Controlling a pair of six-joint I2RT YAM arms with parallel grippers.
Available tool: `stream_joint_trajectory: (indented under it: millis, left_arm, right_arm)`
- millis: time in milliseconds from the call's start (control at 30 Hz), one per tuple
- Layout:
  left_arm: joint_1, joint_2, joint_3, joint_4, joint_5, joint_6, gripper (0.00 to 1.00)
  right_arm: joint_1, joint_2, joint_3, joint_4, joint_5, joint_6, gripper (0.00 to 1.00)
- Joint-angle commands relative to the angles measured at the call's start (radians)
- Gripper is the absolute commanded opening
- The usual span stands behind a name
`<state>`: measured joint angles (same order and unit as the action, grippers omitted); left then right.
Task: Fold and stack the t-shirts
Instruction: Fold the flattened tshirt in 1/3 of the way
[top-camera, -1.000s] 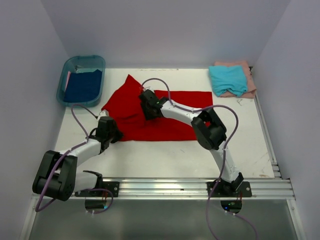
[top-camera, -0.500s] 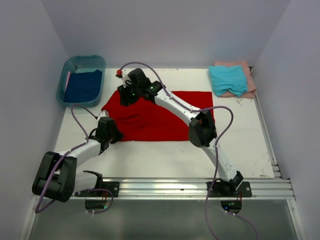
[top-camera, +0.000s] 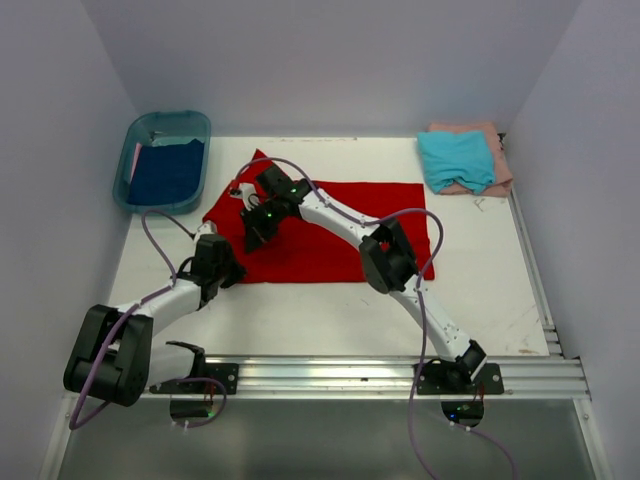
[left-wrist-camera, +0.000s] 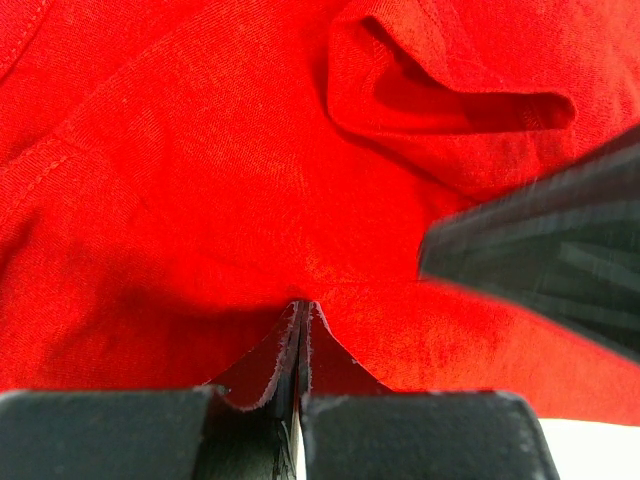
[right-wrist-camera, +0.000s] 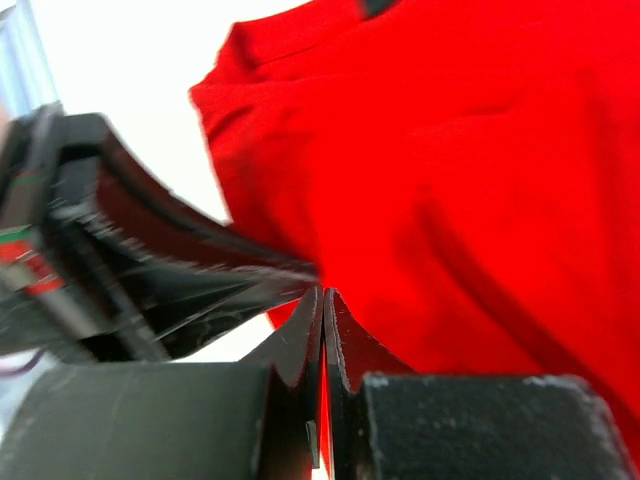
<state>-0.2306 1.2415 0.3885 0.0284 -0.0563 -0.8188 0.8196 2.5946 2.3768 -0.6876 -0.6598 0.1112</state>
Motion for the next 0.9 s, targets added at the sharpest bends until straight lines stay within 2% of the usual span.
stream_joint_trajectory:
  millis: [0,200,333,567,867]
  left_arm:
    - [-0.004,0.022,-0.023,-0.068,-0.008,0.018,0.0]
    - [-0.003,0.03,-0.027,-0.064,-0.007,0.017,0.0]
    - [-0.003,0.021,-0.03,-0.071,-0.008,0.02,0.0]
    - [-0.003,-0.007,-0.048,-0.087,-0.01,0.021,0.0]
    - [-0.003,-0.036,-0.071,-0.102,-0.017,0.023,0.0]
  right_arm:
    - [0.018,-0.008,-0.021,-0.004,-0.177,-0.007,0.0]
    - [0.021,0.073,0.042,0.016,-0.149,0.057,0.0]
    - [0.019,0.143,0.127,0.017,0.006,0.077,0.0]
    - [-0.017,0.128,0.113,0.12,0.185,0.127,0.0]
    - [-0.08,0.102,0.104,0.161,0.327,0.117,0.0]
